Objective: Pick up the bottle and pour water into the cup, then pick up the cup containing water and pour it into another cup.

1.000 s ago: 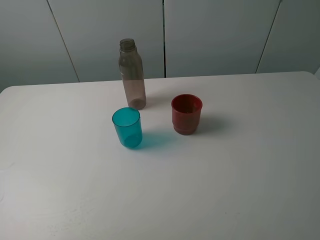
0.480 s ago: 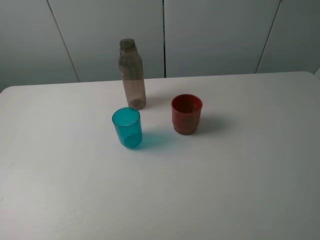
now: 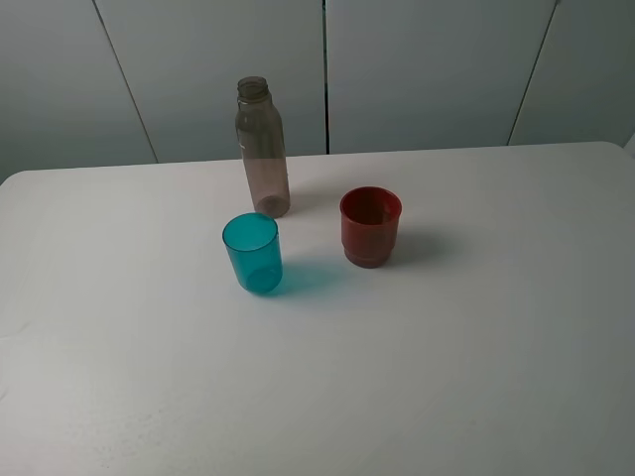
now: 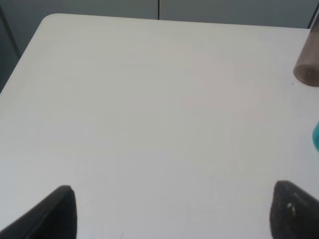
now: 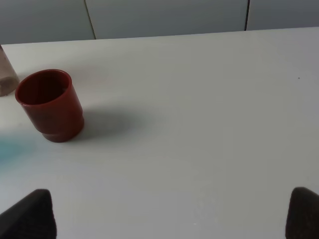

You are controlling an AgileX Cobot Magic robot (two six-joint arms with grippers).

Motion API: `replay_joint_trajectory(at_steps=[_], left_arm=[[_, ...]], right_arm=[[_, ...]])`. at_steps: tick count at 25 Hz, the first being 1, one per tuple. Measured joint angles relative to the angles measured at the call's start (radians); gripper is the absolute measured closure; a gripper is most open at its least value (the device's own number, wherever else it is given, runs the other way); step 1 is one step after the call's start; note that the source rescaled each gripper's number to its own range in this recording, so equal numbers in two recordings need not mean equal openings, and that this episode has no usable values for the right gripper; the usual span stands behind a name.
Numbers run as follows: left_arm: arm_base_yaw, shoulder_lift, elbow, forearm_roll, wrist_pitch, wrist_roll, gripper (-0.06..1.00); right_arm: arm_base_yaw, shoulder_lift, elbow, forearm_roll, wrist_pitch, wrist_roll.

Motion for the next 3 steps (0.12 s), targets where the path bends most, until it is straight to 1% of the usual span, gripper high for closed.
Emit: replay_joint_trajectory(at_steps=[3], left_arm=[[0.000, 0.000, 0.000, 0.000, 0.000, 0.000, 0.00]], right_arm=[[0.000, 0.000, 0.000, 0.000, 0.000, 0.000]])
